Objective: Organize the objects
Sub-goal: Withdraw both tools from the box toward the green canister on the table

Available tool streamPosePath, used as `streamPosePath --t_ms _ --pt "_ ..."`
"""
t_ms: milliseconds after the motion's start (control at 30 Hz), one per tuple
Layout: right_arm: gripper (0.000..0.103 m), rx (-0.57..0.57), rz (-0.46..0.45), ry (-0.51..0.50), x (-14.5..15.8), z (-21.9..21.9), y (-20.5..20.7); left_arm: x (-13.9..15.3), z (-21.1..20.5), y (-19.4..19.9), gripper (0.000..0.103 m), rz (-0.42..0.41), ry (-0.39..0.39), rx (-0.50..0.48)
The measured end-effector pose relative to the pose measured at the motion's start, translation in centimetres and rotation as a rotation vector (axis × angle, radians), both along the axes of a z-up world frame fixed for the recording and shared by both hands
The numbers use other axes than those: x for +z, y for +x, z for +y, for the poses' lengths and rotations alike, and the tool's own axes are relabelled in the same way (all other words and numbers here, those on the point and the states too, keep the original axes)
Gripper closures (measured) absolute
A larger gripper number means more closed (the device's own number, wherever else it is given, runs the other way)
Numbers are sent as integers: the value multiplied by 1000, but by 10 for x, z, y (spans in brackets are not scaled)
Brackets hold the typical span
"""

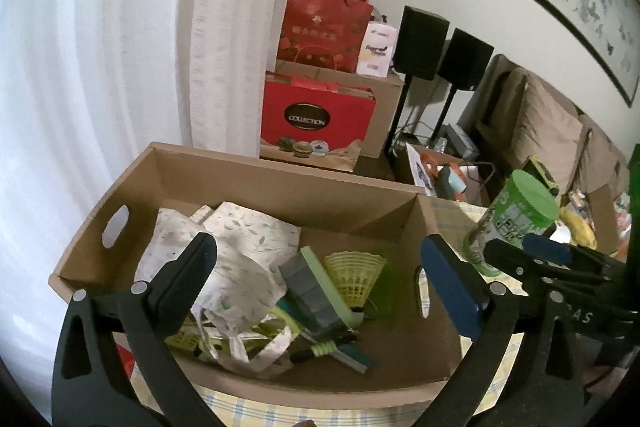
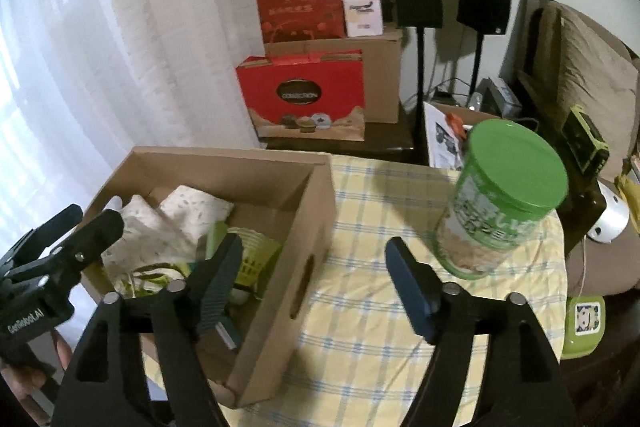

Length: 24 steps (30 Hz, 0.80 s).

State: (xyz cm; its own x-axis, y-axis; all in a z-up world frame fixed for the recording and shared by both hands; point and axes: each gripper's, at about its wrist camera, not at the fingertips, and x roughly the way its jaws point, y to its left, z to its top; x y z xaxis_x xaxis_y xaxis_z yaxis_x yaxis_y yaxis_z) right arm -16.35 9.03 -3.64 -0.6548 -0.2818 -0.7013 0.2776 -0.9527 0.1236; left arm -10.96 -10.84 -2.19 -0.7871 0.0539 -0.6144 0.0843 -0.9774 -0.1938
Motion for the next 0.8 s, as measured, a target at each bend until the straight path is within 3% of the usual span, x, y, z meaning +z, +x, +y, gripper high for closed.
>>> streamPosePath --t_ms 267,800 --pt "1 -51 -6 -2 3 30 3 6 17 -1 0 -9 8 -15" --pt "0 -140 7 22 7 82 4 8 75 -20 0 -25 -33 -116"
